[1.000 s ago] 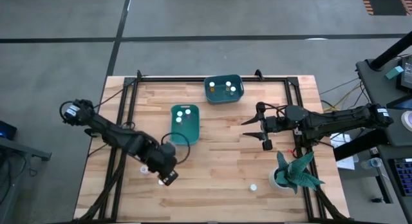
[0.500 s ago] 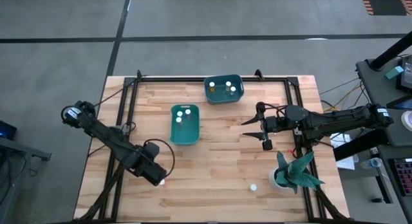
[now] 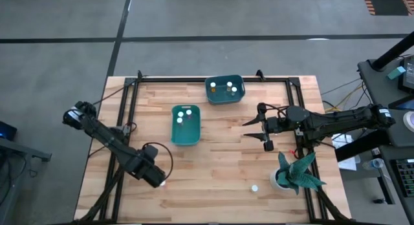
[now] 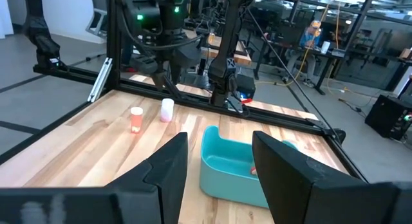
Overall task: Pick and place medicine bottles into bin by pill shape (circle, oval)
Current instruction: Put the white capsule pill bottle into the green bin
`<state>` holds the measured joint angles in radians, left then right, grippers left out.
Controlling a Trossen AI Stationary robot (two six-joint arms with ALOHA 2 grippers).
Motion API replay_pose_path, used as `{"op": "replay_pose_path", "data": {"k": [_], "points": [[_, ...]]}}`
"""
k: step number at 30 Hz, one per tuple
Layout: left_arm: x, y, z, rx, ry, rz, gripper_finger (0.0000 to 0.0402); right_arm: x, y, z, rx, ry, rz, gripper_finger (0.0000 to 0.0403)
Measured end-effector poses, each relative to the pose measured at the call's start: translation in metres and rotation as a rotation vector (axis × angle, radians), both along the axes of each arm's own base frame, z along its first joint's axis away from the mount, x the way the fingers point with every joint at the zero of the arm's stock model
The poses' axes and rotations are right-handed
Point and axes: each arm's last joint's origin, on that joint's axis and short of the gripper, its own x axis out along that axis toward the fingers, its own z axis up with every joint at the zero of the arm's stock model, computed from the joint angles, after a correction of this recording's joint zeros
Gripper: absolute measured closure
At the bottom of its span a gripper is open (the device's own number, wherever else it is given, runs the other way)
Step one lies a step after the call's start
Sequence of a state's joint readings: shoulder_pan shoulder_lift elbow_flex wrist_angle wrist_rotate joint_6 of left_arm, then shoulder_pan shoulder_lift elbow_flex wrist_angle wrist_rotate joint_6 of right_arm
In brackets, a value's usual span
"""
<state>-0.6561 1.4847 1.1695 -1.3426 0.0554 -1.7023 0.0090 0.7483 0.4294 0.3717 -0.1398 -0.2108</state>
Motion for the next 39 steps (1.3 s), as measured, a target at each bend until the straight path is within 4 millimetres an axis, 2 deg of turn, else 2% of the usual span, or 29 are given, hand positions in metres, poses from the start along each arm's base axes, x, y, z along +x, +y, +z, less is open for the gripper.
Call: {"op": "replay_pose_path", "data": {"k": [7,22,27,31,39], "points": [[-0.012,-0.005,-0.011,0.026,0.034,-0.007,0.0169,0.0,0.0,0.0,0.0,0.001,0.0,0.0236],[-0.016,-0.001,-0.055,-0.008,-0.021,0.023,0.0169,0.0,0.0,-0.001,0.0,0.002,0.0,0.0236],[-0.017,0.0,-0.06,-0.009,-0.025,0.023,0.0171,0.0,0.0,-0.001,0.0,0.002,0.0,0.0236],[-0.017,0.0,-0.06,-0.007,-0.024,0.023,0.0194,0.0,0.0,-0.001,0.0,0.002,0.0,0.0236],[-0.017,0.0,-0.06,-0.008,-0.023,0.02,0.0267,0.0,0.0,-0.001,0.0,0.003,-0.001,0.0236]]}}
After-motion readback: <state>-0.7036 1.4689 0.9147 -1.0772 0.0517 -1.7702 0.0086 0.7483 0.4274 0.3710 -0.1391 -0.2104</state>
